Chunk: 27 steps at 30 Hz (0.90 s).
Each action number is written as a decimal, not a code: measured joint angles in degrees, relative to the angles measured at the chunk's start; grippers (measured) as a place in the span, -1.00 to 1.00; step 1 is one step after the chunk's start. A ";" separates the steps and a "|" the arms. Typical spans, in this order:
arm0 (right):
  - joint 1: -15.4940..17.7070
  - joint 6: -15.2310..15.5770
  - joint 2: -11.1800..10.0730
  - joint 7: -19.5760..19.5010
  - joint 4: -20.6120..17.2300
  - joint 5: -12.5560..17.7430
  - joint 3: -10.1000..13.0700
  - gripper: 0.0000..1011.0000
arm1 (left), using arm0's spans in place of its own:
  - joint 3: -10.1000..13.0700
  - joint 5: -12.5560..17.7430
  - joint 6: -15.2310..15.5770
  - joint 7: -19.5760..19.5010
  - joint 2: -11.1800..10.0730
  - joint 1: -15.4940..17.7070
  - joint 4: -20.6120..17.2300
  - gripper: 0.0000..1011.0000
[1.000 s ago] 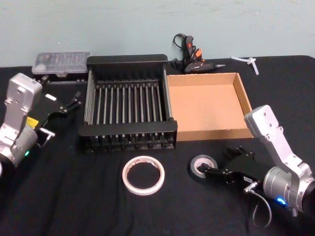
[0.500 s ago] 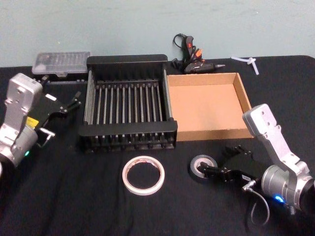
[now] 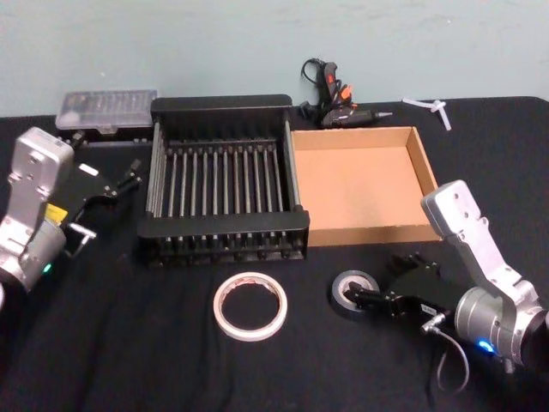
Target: Pick up the white tape and place it into the black box , Pick up the silver tape and place it into the brown box.
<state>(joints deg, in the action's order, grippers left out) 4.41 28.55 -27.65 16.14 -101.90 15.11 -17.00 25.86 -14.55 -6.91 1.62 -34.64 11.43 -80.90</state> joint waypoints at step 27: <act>0.10 0.07 0.04 0.14 -0.03 -0.12 0.05 0.62 | 0.00 0.00 0.00 0.00 0.00 0.00 0.00 0.98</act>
<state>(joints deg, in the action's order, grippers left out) 4.51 28.62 -27.61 16.29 -101.93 14.99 -16.96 25.86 -14.55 -6.91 1.62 -34.65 11.43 -80.90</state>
